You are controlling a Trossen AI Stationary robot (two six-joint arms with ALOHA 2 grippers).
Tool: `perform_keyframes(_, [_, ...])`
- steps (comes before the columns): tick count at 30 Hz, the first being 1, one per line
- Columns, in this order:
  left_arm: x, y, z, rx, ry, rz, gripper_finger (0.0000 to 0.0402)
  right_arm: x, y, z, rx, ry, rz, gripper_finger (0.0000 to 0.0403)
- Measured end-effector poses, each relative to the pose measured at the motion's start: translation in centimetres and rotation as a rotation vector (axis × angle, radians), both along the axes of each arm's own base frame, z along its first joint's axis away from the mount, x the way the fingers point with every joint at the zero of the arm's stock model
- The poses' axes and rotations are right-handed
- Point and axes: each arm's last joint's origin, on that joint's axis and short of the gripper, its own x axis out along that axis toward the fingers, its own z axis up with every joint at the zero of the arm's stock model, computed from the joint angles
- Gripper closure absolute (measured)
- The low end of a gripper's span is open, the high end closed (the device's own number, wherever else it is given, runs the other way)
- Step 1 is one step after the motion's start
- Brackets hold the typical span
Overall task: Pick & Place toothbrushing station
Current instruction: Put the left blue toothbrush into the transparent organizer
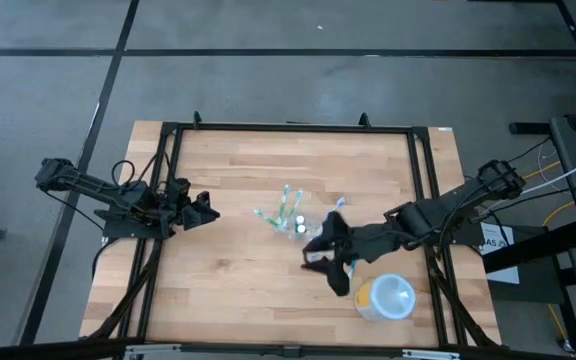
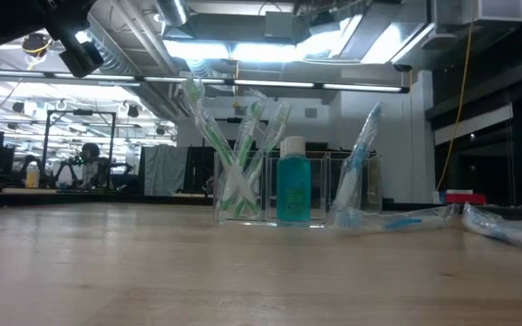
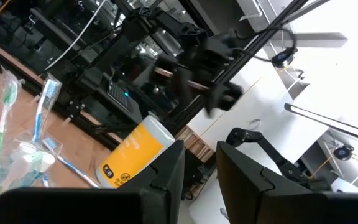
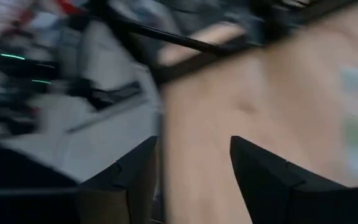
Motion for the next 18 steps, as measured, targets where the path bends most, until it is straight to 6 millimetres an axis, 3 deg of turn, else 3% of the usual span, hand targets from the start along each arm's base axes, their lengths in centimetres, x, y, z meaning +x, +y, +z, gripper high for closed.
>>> perform_keyframes(3, [0.0,0.0,0.0,0.006,-0.001,0.002,0.0313,0.6,-0.1,1.1,0.067,-0.096,0.066,0.0212])
perform_keyframes(5, [0.0,0.0,0.0,0.017,-0.005,0.003,0.0313,0.7,-0.8,0.7,0.069,-0.049,0.041,0.0221])
perform_keyframes(10, [0.0,0.0,0.0,0.041,-0.011,-0.001,0.0313,2.2,-0.7,-4.2,0.075,0.277,0.184,0.0241])
perform_keyframes(14, [0.0,-0.1,0.0,0.043,-0.012,-0.008,0.0313,4.3,0.7,-6.8,0.057,0.290,0.398,0.0250])
perform_keyframes(18, [0.0,-0.1,0.0,0.035,-0.011,-0.015,0.0313,5.6,1.6,-8.9,-0.068,0.325,0.507,0.0258])
